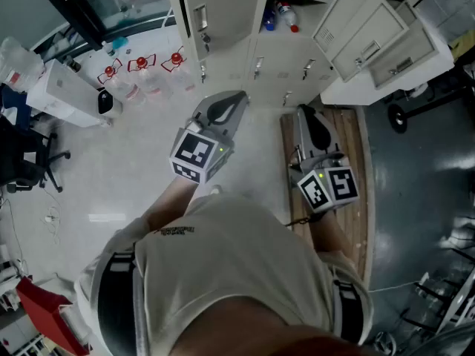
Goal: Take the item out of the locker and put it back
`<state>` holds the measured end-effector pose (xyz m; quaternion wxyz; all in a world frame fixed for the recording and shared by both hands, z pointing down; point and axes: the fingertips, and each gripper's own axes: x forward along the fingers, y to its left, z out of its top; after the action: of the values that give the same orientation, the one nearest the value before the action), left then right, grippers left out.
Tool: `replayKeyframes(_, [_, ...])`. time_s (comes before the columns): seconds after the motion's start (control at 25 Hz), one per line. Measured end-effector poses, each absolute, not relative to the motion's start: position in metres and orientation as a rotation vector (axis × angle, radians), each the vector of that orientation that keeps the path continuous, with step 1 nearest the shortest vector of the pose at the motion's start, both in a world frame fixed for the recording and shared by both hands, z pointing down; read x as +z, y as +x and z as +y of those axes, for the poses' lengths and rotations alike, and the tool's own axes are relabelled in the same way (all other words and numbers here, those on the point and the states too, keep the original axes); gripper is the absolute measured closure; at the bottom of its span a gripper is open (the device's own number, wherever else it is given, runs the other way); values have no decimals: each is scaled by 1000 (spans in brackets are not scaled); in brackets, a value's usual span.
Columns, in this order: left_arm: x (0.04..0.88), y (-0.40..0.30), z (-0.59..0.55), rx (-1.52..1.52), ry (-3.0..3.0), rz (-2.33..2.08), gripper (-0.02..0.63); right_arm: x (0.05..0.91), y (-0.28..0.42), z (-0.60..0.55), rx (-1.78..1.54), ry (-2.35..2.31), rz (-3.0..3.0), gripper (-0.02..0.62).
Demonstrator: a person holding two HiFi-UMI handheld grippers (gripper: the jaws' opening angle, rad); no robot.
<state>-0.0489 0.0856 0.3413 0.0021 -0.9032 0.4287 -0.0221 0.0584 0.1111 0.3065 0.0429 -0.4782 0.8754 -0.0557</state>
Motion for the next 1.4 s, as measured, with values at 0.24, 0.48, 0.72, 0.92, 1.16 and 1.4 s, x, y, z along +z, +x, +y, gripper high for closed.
replayKeyframes(0.24, [349, -43, 98, -128, -2868, 1354, 597, 308, 61, 119, -190, -1451, 2687, 594])
replayKeyframes(0.48, [350, -33, 104, -129, -2855, 1354, 597, 313, 68, 125, -205, -1429, 2691, 594])
replayKeyframes(0.72, [357, -18, 115, -163, -2861, 1361, 597, 317, 83, 133, -217, -1420, 2682, 592])
replayKeyframes(0.92, [357, 0, 120, -156, -2833, 1376, 597, 321, 103, 138, -221, -1403, 2682, 592])
replayKeyframes(1.16, [356, 13, 126, -169, -2803, 1398, 597, 321, 122, 137, -209, -1398, 2666, 592])
replayKeyframes(1.4, [360, 16, 122, -184, -2788, 1420, 597, 319, 125, 125, -193, -1367, 2663, 592])
